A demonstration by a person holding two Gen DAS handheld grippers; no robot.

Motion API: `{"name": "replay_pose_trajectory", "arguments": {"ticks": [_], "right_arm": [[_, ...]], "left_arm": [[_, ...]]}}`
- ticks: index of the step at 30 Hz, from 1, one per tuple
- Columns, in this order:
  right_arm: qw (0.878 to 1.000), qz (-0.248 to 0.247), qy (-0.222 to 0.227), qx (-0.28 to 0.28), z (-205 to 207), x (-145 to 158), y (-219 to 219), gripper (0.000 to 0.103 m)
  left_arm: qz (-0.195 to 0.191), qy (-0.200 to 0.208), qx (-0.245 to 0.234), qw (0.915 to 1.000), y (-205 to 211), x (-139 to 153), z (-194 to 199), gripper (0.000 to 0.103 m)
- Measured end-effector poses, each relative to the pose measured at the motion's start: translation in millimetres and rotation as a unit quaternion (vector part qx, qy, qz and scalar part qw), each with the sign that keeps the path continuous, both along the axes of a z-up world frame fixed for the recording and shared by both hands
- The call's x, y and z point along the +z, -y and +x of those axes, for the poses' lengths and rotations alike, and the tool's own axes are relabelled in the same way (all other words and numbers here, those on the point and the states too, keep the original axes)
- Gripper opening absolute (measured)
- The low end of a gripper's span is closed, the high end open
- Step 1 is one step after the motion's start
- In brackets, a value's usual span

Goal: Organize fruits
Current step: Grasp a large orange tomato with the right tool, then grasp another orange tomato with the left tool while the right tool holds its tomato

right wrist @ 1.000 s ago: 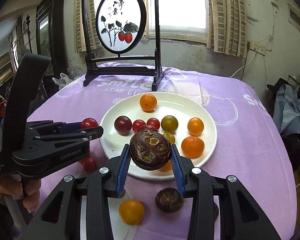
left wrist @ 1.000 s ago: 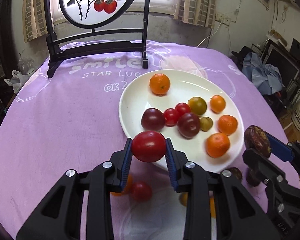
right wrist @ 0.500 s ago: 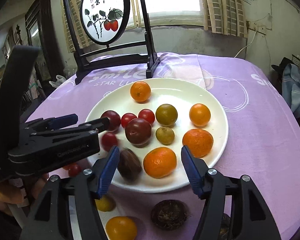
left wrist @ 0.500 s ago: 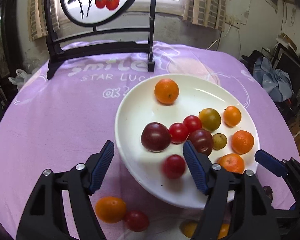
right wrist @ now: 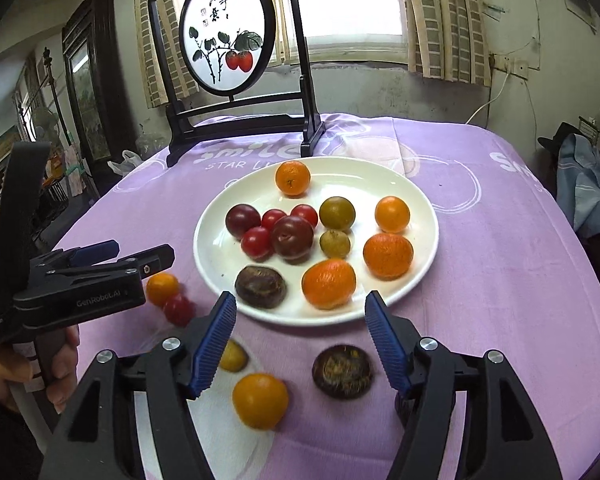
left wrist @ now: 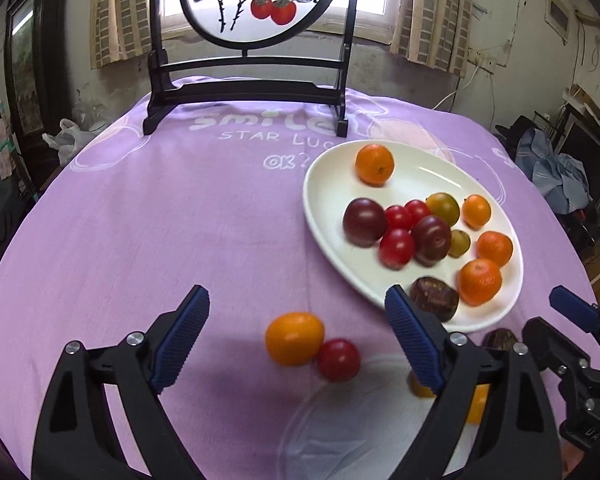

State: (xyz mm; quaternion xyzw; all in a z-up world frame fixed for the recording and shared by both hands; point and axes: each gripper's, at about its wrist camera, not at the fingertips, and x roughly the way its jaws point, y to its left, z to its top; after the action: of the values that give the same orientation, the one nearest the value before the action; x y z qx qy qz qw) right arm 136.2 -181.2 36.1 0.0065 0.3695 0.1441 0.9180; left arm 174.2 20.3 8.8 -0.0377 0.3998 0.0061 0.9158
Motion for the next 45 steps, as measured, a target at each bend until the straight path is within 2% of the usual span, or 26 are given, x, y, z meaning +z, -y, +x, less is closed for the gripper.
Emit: {"name": "replay_pose_trajectory", "arguments": {"ticks": [7, 11, 16, 19, 23, 27, 30, 32, 33, 34, 35, 45], "right_arm": [[1.0, -0.008, -0.005, 0.013, -30.0, -13.9, -2.3, 0.069], [1.0, 0.004, -0.013, 0.025, -41.5, -16.6, -3.5, 0.069], [0.999, -0.008, -0.022, 0.043, -54.0, -24.0, -14.5, 0.068], [0.998, -0.022, -0.03, 0.05, -58.4, -29.9, -21.7, 0.068], [0.997, -0.038, -0.05, 0.048, -52.2, -38.8, -26.8, 0.068], [0.993, -0.076, -0.084, 0.036, -34.6, -54.3, -34.7, 0.067], [0.991, -0.099, -0.086, 0.036, -24.9, -55.9, -44.7, 0.068], [0.99, -0.105, -0.086, 0.038, -20.8, -56.3, -49.3, 0.062], [0.99, -0.105, -0.085, 0.037, -19.3, -56.5, -50.6, 0.055], [0.991, -0.099, -0.084, 0.037, -18.8, -56.4, -50.4, 0.044], [0.991, -0.095, -0.083, 0.038, -19.4, -56.2, -49.6, 0.04], [0.994, -0.059, -0.087, 0.03, -26.3, -54.8, -31.3, 0.038]], "left_arm": [[0.021, -0.007, -0.015, 0.9997, 0.7, -16.5, -30.1, 0.092], [0.028, -0.01, -0.018, 0.9994, -3.5, -24.7, -39.6, 0.092], [0.009, -0.009, -0.012, 0.9998, -12.1, -24.0, -45.3, 0.092], [0.014, -0.012, -0.02, 0.9996, -9.1, -26.2, -45.9, 0.092], [0.026, -0.02, -0.029, 0.999, -3.9, -31.2, -45.4, 0.092], [0.025, -0.021, -0.033, 0.9989, -5.1, -30.3, -45.0, 0.092], [0.023, -0.021, -0.035, 0.9989, -5.6, -30.1, -44.9, 0.092], [0.021, -0.024, -0.034, 0.9989, -6.9, -31.0, -43.5, 0.093], [0.018, -0.028, -0.034, 0.9989, -7.9, -31.8, -42.6, 0.093], [0.016, -0.031, -0.033, 0.9989, -9.2, -32.7, -41.8, 0.093], [0.013, -0.034, -0.031, 0.9989, -10.5, -33.5, -41.2, 0.093], [0.018, -0.05, -0.027, 0.9982, -16.0, -38.6, -37.6, 0.093]]}}
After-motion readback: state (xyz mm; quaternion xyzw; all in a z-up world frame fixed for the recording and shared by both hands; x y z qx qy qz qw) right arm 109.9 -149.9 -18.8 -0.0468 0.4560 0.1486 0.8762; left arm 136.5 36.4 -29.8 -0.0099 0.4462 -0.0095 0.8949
